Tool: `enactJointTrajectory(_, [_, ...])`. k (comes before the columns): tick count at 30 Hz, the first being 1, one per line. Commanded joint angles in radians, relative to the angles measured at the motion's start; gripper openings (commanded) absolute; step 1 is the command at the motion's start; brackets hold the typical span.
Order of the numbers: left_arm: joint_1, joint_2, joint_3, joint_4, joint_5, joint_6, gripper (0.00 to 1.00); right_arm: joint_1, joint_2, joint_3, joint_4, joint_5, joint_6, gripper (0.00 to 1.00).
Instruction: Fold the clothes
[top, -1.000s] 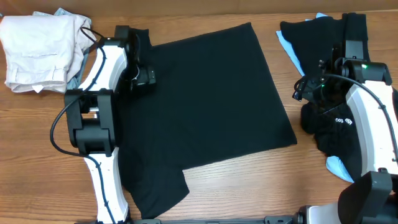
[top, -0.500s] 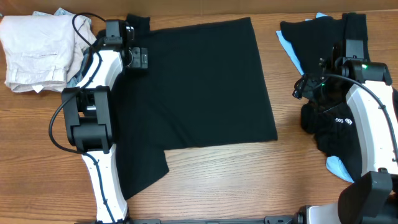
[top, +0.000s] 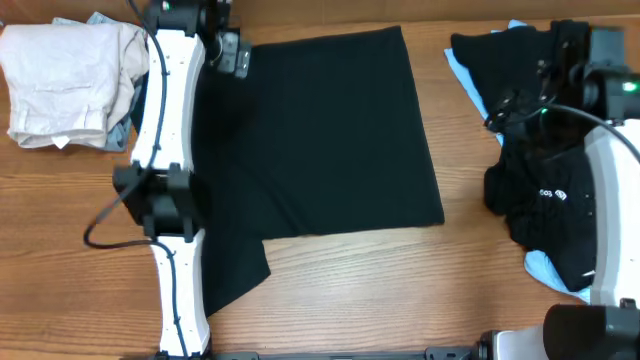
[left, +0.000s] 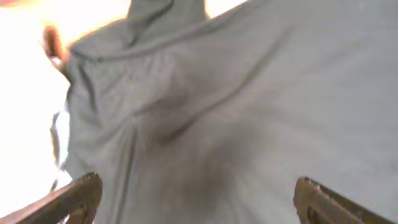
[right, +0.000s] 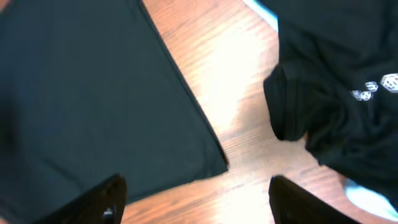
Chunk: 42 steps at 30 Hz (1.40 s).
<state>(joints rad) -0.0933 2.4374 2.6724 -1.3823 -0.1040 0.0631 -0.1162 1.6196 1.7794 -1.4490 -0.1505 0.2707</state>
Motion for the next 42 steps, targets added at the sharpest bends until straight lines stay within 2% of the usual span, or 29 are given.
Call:
enactJointTrajectory(1, [-0.044,-0.026,0.338,-0.167,0.005,-0.006,1.00,0.004,-0.028,0.152,-0.066,0.000,0.006,0.79])
enactJointTrajectory(3, [-0.059,-0.035,0.469,-0.283,0.004,-0.034,1.00,0.004,-0.054,0.205,-0.109,0.000,0.007,0.80])
enactJointTrajectory(4, [-0.064,-0.061,0.463,-0.307,0.000,-0.050,1.00,0.004,-0.069,0.214,-0.121,0.001,0.011,0.81])
enactJointTrajectory(5, [-0.066,-0.097,0.444,-0.307,0.027,-0.095,1.00,0.004,-0.102,0.216,-0.140,0.000,0.015,0.81])
enactJointTrajectory(8, [-0.073,-0.191,0.367,-0.307,0.146,-0.128,1.00,0.004,-0.188,0.216,-0.201,0.001,0.018,0.81])
enactJointTrajectory(11, [-0.081,-0.323,0.211,-0.307,0.161,-0.166,1.00,0.004,-0.278,0.215,-0.245,0.003,0.031,0.81])
enactJointTrajectory(14, [-0.085,-0.533,-0.078,-0.307,0.120,-0.180,1.00,0.004,-0.412,0.165,-0.245,0.000,0.072,0.85])
enactJointTrajectory(16, [-0.085,-0.683,-0.310,-0.307,0.070,-0.254,1.00,0.004,-0.489,0.078,-0.244,-0.002,0.106,0.86])
enactJointTrajectory(21, [-0.085,-0.904,-0.750,-0.291,0.053,-0.430,1.00,0.004,-0.575,-0.173,-0.223,-0.060,0.127,0.88])
enactJointTrajectory(24, [-0.085,-1.056,-1.123,-0.170,0.034,-0.552,1.00,0.004,-0.582,-0.377,-0.144,-0.099,0.122,0.88])
enactJointTrajectory(28, [-0.085,-1.191,-1.466,-0.023,0.103,-0.681,1.00,0.004,-0.575,-0.574,-0.015,-0.178,0.095,0.87])
enactJointTrajectory(32, [-0.085,-1.255,-1.725,0.061,0.128,-0.789,1.00,0.004,-0.557,-0.693,0.096,-0.204,0.081,0.87])
enactJointTrajectory(38, [-0.084,-1.242,-1.992,0.251,0.204,-0.799,0.98,0.004,-0.529,-0.702,0.135,-0.203,0.042,0.87])
enactJointTrajectory(42, [-0.068,-1.241,-2.142,0.365,0.270,-0.858,0.95,0.004,-0.509,-0.702,0.145,-0.203,0.035,0.87])
